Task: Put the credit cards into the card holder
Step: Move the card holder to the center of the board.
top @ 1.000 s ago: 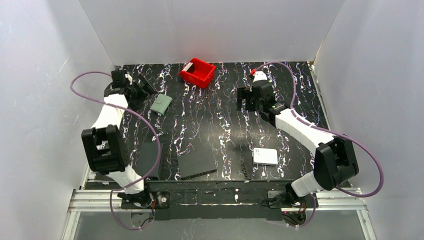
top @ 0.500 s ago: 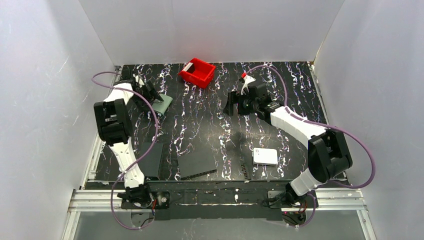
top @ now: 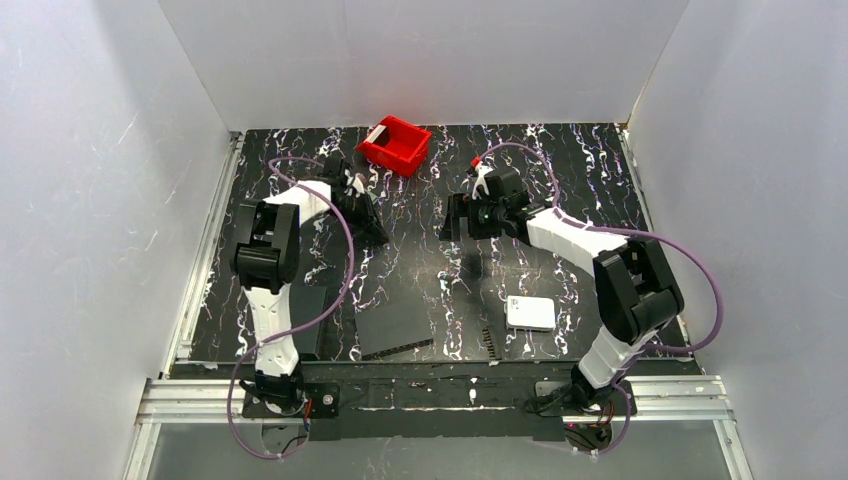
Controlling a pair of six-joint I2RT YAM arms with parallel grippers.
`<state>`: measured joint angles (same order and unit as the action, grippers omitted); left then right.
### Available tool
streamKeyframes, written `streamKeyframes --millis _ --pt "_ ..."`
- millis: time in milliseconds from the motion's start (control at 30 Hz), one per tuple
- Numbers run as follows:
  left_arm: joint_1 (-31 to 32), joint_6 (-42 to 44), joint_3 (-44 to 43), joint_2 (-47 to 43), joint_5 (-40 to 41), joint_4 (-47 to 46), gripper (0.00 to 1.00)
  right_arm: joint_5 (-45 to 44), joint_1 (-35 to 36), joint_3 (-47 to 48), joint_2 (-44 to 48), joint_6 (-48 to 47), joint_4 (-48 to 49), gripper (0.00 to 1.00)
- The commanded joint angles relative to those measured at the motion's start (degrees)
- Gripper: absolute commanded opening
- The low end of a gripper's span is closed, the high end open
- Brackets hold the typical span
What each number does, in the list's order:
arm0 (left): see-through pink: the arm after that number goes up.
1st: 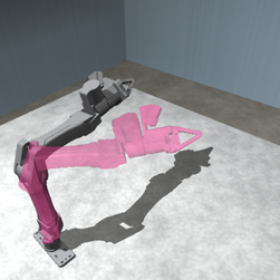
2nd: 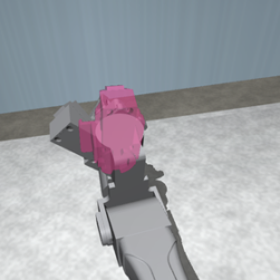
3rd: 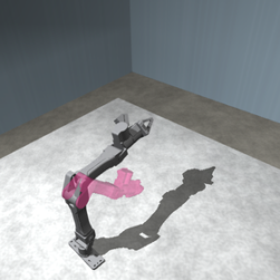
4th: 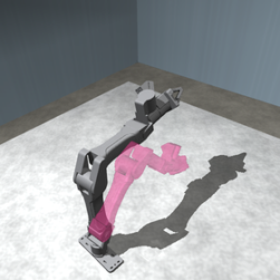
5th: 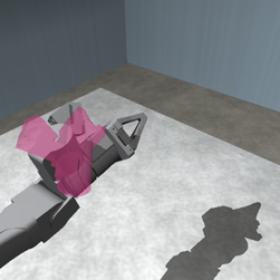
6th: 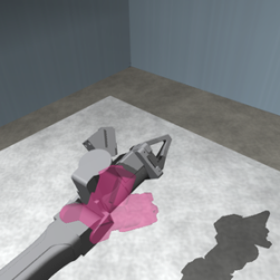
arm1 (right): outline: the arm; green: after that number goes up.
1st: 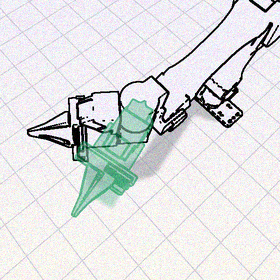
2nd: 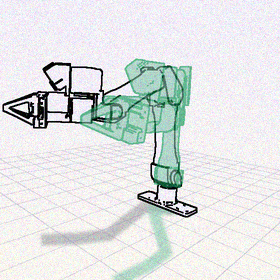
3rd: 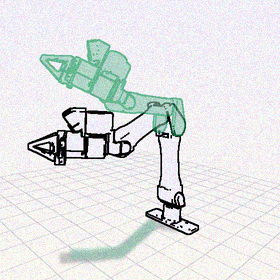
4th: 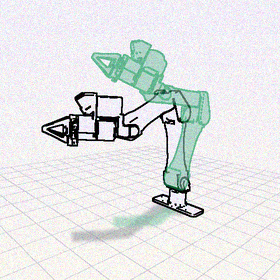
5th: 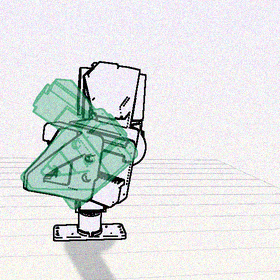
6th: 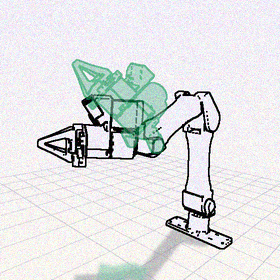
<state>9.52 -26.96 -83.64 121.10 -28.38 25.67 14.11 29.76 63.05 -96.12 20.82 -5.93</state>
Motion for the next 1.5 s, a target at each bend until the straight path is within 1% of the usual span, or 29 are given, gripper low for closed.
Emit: streamKeyframes --millis 0,100,200,233,267,300,333,367,433,467,533,633,733,900,1000,1100,1133,1200,1233,1333,1367,1467 --pt "0.9 -6.8 8.2 -2.3 -4.1 -3.1 0.1 0.6 0.0 2.6 -1.4 -0.2 -1.5 0.98" --pt "2.3 -8.6 11.8 -4.9 -5.6 -5.4 0.0 1.2 0.0 3.0 -3.2 0.3 -1.5 0.98" --pt "3.0 -8.3 14.6 -8.5 -6.6 -5.9 0.0 2.9 0.1 4.2 -5.7 1.2 -1.2 0.98" --pt "2.7 -8.1 15.4 -10.5 -5.0 -5.8 0.0 3.6 0.1 4.8 -6.5 1.3 -1.4 0.98" --pt "2.3 -7.7 16.1 -12.4 -2.9 -6.0 0.04 4.0 0.2 5.4 -7.2 1.4 -1.6 0.98" --pt "1.7 -7.4 16.4 -14.2 -0.9 -6.2 0.16 4.2 0.4 5.7 -7.7 1.6 -1.7 0.98" --pt "0.8 -7.5 16.4 -15.5 1.1 -6.4 0.31 4.4 0.6 6.0 -8.1 1.8 -1.7 0.98" --pt "-0.5 -8.0 16.4 -16.6 2.1 -6.9 0.42 4.4 0.8 6.2 -8.3 2.0 -1.4 0.98" --pt "-3.5 -11.3 17.0 -17.6 3.2 -10.0 0.58 4.4 1.3 6.3 -8.6 2.3 -1.1 0.98" --pt "-5.2 -13.9 17.7 -17.9 3.9 -12.4 0.62 4.5 1.5 6.4 -8.8 2.4 -1.1 0.98" --pt "-8.4 -20.4 19.6 -18.0 6.7 -18.2 0.64 4.6 1.8 6.7 -9.1 2.8 -1.1 0.98" --pt "-12.6 -25.2 20.1 -15.9 11.5 -26.0 0.6 4.6 2.1 6.9 -8.9 2.9 -1.6 0.98" --pt "-13.6 -25.7 15.9 -12.0 16.3 -27.9 0.52 3.9 2.2 6.6 -7.5 2.1 -2.8 0.98" --pt "-13.8 -24.8 8.2 -3.1 13.3 -29.6 0.44 1.4 2.2 6.0 -5.0 0.3 -4.8 0.98" --pt "-13.8 -24.0 4.6 1.6 10.1 -29.7 0.39 0.7 2.1 5.8 -4.6 -0.4 -5.6 0.98" --pt "-13.8 -23.8 3.2 3.5 7.5 -29.6 0.38 0.2 2.2 5.6 -4.6 -0.6 -5.8 0.98" --pt "-13.8 -23.8 3.4 3.7 7.3 -29.5 0.35 0.2 2.1 5.6 -4.8 -0.5 -5.6 0.98" --pt "-13.8 -23.4 3.7 3.8 6.7 -28.9 0.19 0.5 2.2 5.7 -5.4 -0.4 -5.3 0.98" --pt "-13.6 -23.1 3.8 3.8 6.4 -28.4 0.14 0.7 2.2 5.9 -5.7 -0.3 -5.3 0.98" --pt "-13.0 -20.9 4.1 3.3 5.3 -27.7 0.07 1.3 2.2 6.0 -6.9 0.1 -4.6 0.98" --pt "-12.5 -19.6 3.5 3.4 4.1 -26.8 0.01 1.4 2.2 6.1 -7.5 0.2 -4.3 0.98" --pt "-10.4 -15.5 3.5 2.8 0.5 -26.0 0.0 2.0 2.2 6.5 -9.2 0.4 -3.8 0.98"
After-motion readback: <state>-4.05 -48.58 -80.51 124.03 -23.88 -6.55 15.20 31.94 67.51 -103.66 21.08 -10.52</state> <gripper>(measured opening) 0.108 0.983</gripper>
